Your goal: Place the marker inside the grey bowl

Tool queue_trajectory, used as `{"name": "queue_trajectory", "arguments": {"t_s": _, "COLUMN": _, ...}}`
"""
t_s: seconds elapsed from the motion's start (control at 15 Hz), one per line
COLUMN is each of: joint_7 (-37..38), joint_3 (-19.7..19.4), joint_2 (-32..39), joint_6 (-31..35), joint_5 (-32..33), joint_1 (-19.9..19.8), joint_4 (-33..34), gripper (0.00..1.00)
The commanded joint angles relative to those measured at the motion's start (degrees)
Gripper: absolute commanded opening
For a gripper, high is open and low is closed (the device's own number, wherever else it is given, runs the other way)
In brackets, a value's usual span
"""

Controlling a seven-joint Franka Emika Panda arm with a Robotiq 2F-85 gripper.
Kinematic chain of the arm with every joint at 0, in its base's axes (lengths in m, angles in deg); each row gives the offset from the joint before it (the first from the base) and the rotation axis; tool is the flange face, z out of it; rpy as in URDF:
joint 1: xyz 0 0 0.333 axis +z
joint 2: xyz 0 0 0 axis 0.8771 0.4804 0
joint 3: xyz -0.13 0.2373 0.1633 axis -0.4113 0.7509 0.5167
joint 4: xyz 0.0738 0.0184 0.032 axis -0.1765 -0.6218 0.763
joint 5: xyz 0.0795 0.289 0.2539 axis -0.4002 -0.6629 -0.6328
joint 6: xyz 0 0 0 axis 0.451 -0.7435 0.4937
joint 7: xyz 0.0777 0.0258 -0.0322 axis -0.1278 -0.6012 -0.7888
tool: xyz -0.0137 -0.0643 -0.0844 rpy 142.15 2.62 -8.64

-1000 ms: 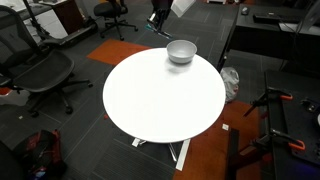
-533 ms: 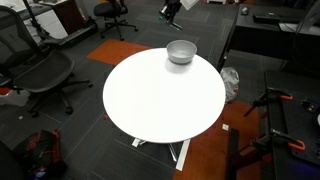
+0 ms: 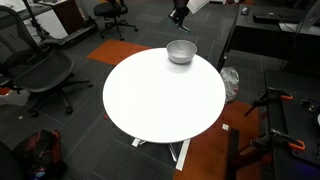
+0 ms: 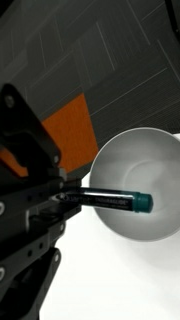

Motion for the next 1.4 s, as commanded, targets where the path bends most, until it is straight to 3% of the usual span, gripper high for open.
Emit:
{"name": "queue_trajectory", "arguments": {"t_s": 0.0, "joint_7": 2.8, "joint_3": -0.2, "joint_2": 0.9, "joint_6": -0.2, "joint_5": 0.6, "joint_1": -0.5, "joint_4": -1.0, "gripper": 0.05}}
{"name": "queue_trajectory", "arguments": {"t_s": 1.27, "joint_7": 4.2, "joint_3": -0.1, "joint_2": 11.6, "joint_6": 7.2, "joint_5": -5.9, "joint_1": -2.7, "joint_4": 1.5, "gripper": 0.05}}
{"name": "queue_trajectory", "arguments": {"t_s": 1.33, "joint_7": 4.2, "joint_3": -0.1, "joint_2": 12.1, "joint_6": 7.4, "joint_5": -6.5, "joint_1": -2.7, "joint_4": 1.8, "gripper": 0.44}}
